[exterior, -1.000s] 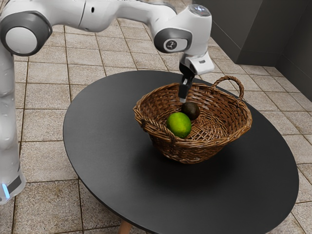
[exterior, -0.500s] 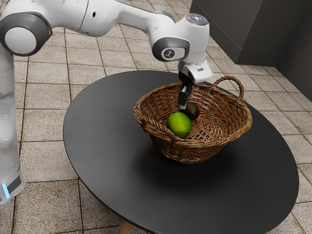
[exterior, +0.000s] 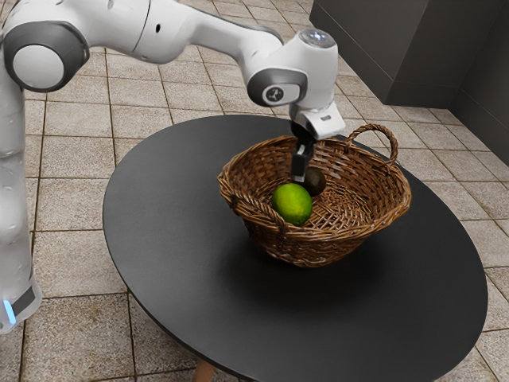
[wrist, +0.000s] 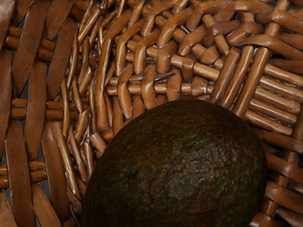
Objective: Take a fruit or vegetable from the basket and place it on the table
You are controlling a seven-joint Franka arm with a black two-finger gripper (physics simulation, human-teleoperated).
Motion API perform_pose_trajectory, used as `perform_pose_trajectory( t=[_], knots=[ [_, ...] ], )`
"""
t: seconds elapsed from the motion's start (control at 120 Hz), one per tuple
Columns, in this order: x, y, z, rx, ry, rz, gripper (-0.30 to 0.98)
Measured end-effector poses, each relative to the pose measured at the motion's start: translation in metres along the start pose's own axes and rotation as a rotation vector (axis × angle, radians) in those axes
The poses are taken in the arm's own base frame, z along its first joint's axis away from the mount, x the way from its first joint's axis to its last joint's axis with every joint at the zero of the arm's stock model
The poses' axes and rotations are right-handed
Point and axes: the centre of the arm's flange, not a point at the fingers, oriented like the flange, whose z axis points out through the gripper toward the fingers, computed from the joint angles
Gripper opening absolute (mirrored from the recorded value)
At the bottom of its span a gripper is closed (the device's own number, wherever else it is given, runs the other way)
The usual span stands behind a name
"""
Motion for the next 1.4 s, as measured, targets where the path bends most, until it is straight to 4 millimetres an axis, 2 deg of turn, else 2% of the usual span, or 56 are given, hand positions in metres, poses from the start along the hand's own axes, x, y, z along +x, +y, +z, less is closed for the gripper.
perform_pose_trajectory(
  t=[0.267, 0.55, 0.708, 0.917, 1.175, 1.4],
  knots=[
    [0.001, -0.005, 0.003, 0.021, 0.048, -0.011, 0.65],
    [0.009, -0.006, 0.024, 0.021, 0.07, -0.008, 0.62],
    [0.01, -0.008, 0.037, 0.008, 0.075, -0.019, 0.52],
    [0.01, -0.009, 0.038, 0.013, 0.079, -0.027, 0.32],
    [0.003, -0.014, 0.015, 0.041, 0.07, -0.058, 0.18],
    [-0.005, -0.011, -0.032, 0.057, 0.087, -0.084, 0.31]
  ],
)
